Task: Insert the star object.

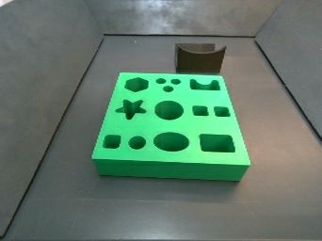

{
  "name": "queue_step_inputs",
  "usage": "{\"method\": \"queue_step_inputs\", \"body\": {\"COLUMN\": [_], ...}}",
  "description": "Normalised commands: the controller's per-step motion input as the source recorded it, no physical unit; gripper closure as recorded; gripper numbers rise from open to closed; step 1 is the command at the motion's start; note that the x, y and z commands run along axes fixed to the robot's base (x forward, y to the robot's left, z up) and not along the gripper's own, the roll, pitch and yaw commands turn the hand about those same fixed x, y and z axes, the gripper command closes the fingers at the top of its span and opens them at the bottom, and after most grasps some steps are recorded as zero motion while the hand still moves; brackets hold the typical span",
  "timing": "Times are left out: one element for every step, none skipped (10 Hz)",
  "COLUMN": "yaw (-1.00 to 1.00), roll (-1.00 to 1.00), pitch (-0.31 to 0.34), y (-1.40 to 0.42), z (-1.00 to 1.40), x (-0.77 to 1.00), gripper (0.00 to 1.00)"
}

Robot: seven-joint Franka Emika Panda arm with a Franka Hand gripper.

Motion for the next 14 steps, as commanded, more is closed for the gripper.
{"method": "queue_step_inputs", "body": {"yaw": [0.1, 0.11, 0.11, 0.1, 0.13, 0.14, 0.1, -0.11, -0.12, 0.0, 0.0, 0.0, -0.02, -0.1], "roll": [0.1, 0.02, 0.09, 0.2, 0.35, 0.43, 0.43, 0.24, 0.08, 0.03, 0.07, 0.09, 0.14, 0.19], "pitch": [-0.02, -0.004, 0.0, 0.0, 0.0, -0.009, -0.021, -0.034, -0.09, -0.297, -0.303, -0.336, -0.31, -0.309], "y": [-0.05, -0.06, 0.0, 0.06, 0.27, 0.41, 0.37, 0.12, 0.03, 0.0, -0.06, -0.25, -0.23, -0.24], "z": [-1.0, -1.0, -1.0, -0.85, -0.61, -0.49, -0.53, -0.84, -0.97, -0.71, -0.7, -0.62, -0.63, -0.56], "x": [0.03, 0.37, 0.4, 0.35, 0.12, 0.0, -0.02, -0.29, -0.45, -0.44, -0.43, -0.51, -0.54, -0.46], "gripper": [1.0, 1.0, 1.0, 1.0, 1.0, 1.0, 1.0, 1.0, 1.0, 1.0, 1.0, 1.0, 1.0, 1.0]}}
